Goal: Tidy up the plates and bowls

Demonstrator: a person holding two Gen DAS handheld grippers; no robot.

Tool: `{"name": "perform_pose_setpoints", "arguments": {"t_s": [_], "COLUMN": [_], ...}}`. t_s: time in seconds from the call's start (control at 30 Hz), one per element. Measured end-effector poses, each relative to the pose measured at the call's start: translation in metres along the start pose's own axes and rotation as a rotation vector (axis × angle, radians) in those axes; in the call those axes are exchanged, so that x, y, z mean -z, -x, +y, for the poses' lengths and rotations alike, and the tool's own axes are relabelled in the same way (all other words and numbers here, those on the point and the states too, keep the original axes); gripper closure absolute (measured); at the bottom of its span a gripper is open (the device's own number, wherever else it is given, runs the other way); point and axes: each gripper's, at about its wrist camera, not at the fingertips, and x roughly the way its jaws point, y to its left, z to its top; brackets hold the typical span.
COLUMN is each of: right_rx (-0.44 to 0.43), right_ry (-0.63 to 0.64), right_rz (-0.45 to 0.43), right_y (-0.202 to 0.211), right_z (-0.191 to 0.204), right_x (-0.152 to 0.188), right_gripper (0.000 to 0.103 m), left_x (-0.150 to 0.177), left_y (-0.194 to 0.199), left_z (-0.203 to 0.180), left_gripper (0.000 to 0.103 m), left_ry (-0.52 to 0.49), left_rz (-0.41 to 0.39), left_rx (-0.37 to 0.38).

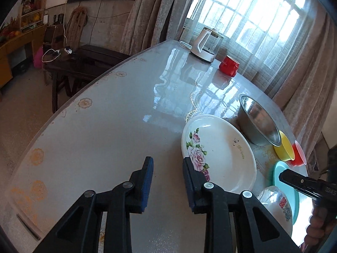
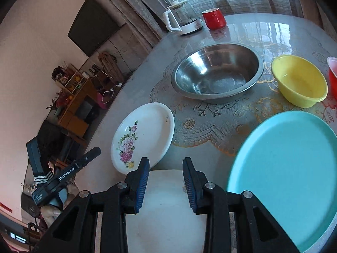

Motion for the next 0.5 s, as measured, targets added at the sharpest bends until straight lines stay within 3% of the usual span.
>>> {"name": "perform_pose_setpoints", "arguments": {"t_s": [0.17, 0.4, 0.5], "right_rx": [0.04, 0.059, 0.077], "right_ry": [-0.066, -0.076, -0.054], "right_rz": [0.047, 0.107, 0.111], "right_y": [-0.036, -0.066, -0.074], "right_z": [-0.009, -0.011, -0.008], "right_x": [-0.016, -0.022, -0.022], "right_gripper": [0.071, 0.074, 0.082], "left_x": [-0.008, -0.014, -0.014], "left_y": [-0.007, -0.031, -0.044], "left_z": [-0.014, -0.022, -0.023], "left_gripper": [0.076, 0.072, 0.077], "left_ry": [-0.024, -0.07, -0.076], "left_rz": [-0.009, -0.003, 0.036], "left_rx": [0.063, 0.013, 0.016]}}
